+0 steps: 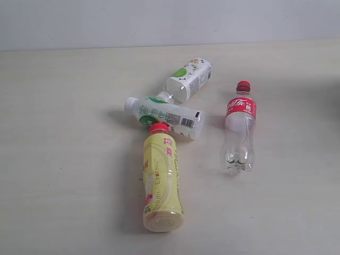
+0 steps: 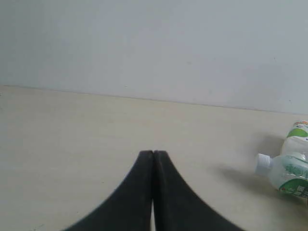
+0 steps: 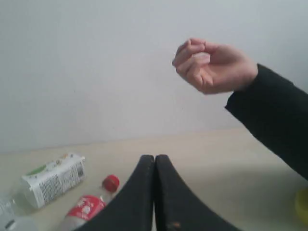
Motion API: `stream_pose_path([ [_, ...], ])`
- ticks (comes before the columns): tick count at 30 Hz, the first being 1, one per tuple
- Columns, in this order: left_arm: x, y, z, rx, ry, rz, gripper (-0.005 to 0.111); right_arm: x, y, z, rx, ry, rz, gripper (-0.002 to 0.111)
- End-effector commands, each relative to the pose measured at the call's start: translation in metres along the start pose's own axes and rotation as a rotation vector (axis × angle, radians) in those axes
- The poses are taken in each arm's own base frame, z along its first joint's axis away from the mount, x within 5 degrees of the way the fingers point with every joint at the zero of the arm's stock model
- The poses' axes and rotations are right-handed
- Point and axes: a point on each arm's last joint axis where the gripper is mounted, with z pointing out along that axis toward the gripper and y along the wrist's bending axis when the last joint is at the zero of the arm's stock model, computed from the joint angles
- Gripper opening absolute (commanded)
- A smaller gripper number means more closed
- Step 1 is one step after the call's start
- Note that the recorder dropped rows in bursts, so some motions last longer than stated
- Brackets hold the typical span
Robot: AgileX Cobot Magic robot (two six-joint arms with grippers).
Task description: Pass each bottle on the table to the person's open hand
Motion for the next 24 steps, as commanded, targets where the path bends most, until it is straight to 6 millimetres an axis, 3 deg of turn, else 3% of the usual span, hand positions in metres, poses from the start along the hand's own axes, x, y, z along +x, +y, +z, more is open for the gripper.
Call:
stream_pose_path([
  [1,0.0,0.0,-0.001,0.0,-0.007,0.0,0.0,-0.012,0.001,-0.001,-0.022,-0.15,0.167,0.0],
  [6,0.0,0.0,-0.001,0.0,-0.007,0.0,0.0,-0.028,0.001,-0.005,-0.044,-0.328,0.213,0.0],
  [11,0.0,0.0,-0.001,0.0,-0.007,0.0,0.0,-0.037,0.001,-0.009,-0.16,-0.416,0.657,0.0],
  [14,0.0,0.0,-0.001,0.0,-0.007,0.0,0.0,-0.06,0.017,-0.006,-0.292,-0.405,0.55,0.0],
  [16,0.0,0.0,-0.001,0.0,-0.007,0.0,0.0,-0.091,0.035,0.003,-0.418,-0.346,0.438,0.0],
  [18,0.0,0.0,-0.001,0.0,-0.007,0.0,0.0,-0.113,0.054,0.019,-0.539,-0.185,0.336,0.0],
  [21,0.0,0.0,-0.001,0.0,-0.007,0.0,0.0,-0.129,0.07,0.072,-0.609,0.214,0.177,0.0],
  [24,0.0,0.0,-0.001,0.0,-0.007,0.0,0.0,-0.123,0.073,0.129,-0.629,0.414,0.225,0.0],
])
